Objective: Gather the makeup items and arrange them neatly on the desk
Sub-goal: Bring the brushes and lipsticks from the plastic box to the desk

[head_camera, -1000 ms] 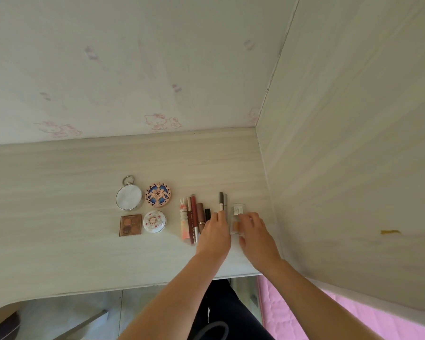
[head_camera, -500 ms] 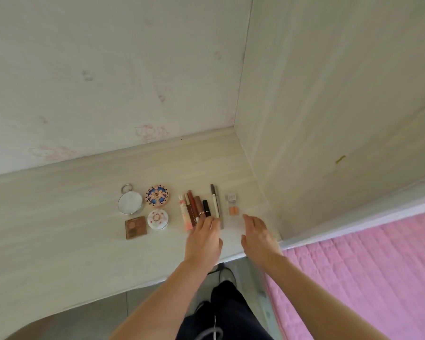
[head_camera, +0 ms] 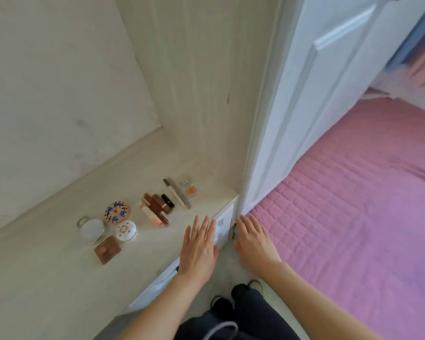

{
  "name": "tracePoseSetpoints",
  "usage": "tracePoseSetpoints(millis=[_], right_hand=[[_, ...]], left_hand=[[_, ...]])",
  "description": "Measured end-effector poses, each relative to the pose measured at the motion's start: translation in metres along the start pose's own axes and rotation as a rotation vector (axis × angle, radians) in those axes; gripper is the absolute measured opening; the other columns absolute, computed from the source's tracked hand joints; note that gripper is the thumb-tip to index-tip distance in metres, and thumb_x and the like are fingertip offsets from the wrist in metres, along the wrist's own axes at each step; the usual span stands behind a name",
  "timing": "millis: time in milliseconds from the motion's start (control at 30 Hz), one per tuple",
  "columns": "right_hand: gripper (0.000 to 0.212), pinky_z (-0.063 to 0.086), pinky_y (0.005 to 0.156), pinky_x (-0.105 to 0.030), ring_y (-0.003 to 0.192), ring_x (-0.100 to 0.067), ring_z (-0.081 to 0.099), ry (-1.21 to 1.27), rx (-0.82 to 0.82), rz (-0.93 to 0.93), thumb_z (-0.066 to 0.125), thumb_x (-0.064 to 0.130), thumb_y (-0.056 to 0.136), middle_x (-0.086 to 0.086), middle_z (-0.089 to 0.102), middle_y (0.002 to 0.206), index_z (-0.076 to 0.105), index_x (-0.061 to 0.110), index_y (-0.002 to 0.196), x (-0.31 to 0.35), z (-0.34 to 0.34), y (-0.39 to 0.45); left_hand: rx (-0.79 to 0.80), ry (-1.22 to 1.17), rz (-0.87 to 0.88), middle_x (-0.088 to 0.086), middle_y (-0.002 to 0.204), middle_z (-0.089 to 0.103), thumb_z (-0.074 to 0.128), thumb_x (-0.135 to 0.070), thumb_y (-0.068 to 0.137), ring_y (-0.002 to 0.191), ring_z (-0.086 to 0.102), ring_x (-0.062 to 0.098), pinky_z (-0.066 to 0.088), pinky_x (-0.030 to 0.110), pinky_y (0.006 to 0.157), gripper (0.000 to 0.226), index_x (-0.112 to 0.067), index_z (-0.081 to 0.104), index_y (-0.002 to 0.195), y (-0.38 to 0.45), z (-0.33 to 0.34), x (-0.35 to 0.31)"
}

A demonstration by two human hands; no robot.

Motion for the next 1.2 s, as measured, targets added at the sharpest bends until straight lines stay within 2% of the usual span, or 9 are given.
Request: tracePoseSetpoints(millis=[133,233,367,467,633,867,967,1067,1200], right_hand=[[0.051,0.040,0.105,-0.043,0.128,-0.036,0.048,0.034,-0.091,0.158,0.066,0.021,0.082,-0.012,0.056,0.131,0.053,0.004,0.128,-0.044,-0.022,-0.044],[0.052,0.034,0.110,-0.045,0.136,-0.036,0.037,0.063,-0.112,0.252,0.057,0.022,0.089,-0.014,0.049,0.139,0.045,0.002,0.136,-0.073,-0.028,-0.071],[0.056,0.032,0.112,-0.047,0.139,-0.037,0.032,0.076,-0.127,0.402,0.057,0.022,0.090,-0.015,0.045,0.143,0.040,0.002,0.139,-0.122,-0.031,-0.121],[0.059,0.031,0.112,-0.048,0.140,-0.037,0.030,0.083,-0.131,0.505,0.058,0.022,0.089,-0.015,0.042,0.146,0.038,0.002,0.141,-0.158,-0.033,-0.167],[0.061,0.024,0.116,-0.046,0.144,-0.036,0.020,0.149,-0.161,0.678,0.049,0.018,0.094,-0.015,0.032,0.152,0.026,0.001,0.147,-0.221,-0.034,-0.256],[0.063,0.013,0.119,-0.043,0.147,-0.031,0.004,0.200,-0.192,0.903,0.038,0.024,0.098,-0.010,0.014,0.159,0.008,0.007,0.151,-0.304,-0.031,-0.378],[0.064,0.012,0.119,-0.042,0.147,-0.029,0.005,0.224,-0.198,1.010,0.038,0.026,0.099,-0.008,0.014,0.158,0.008,0.008,0.151,-0.330,-0.029,-0.429],[0.065,0.017,0.118,-0.044,0.146,-0.032,0.013,0.261,-0.220,1.129,0.044,0.029,0.097,-0.012,0.022,0.156,0.015,0.007,0.150,-0.350,-0.025,-0.482],[0.064,0.024,0.115,-0.047,0.142,-0.036,0.024,0.313,-0.261,1.293,0.052,0.029,0.093,-0.015,0.035,0.150,0.027,0.003,0.147,-0.365,-0.015,-0.548]], left_hand=[[-0.028,-0.077,0.153,0.003,0.159,0.019,0.043,-0.028,0.099,0.148,0.007,0.025,0.013,0.041,0.120,0.059,-0.015,0.021,0.152,0.009,-0.005,-0.055],[-0.052,-0.128,0.217,0.005,0.156,0.028,0.051,-0.023,0.095,0.146,0.019,0.026,0.019,0.041,0.118,0.060,-0.012,0.029,0.149,0.014,-0.007,-0.089],[-0.052,-0.052,0.397,0.010,0.147,0.044,0.067,-0.023,0.084,0.138,0.037,0.030,0.033,0.043,0.110,0.064,-0.007,0.043,0.141,0.010,0.004,-0.156],[-0.055,-0.017,0.518,0.012,0.142,0.049,0.074,-0.023,0.077,0.135,0.042,0.033,0.039,0.049,0.107,0.069,-0.006,0.048,0.138,0.000,0.013,-0.214],[0.000,0.022,0.663,0.010,0.149,0.041,0.066,-0.027,0.085,0.140,0.033,0.031,0.026,0.045,0.113,0.066,-0.008,0.041,0.143,-0.034,0.036,-0.317],[0.115,0.031,0.864,0.004,0.160,0.016,0.042,-0.030,0.098,0.149,0.005,0.023,0.006,0.039,0.121,0.062,-0.014,0.017,0.152,-0.093,0.071,-0.459],[0.159,0.072,0.948,0.003,0.161,0.013,0.039,-0.032,0.098,0.149,0.001,0.023,0.007,0.040,0.121,0.063,-0.014,0.013,0.153,-0.116,0.087,-0.510],[0.207,0.083,1.044,0.003,0.160,0.013,0.040,-0.030,0.098,0.149,0.003,0.024,0.008,0.040,0.121,0.064,-0.015,0.012,0.153,-0.142,0.103,-0.556],[0.234,0.045,1.164,0.005,0.154,0.032,0.051,-0.025,0.094,0.146,0.019,0.028,0.018,0.042,0.117,0.063,-0.014,0.025,0.150,-0.178,0.120,-0.608]])
Point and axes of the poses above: each hand's wrist, its own y-axis towards the middle knuckle, its own z-axis out of the palm, x = y × z, the point moved 7 cm from there along y, towards the middle knuckle
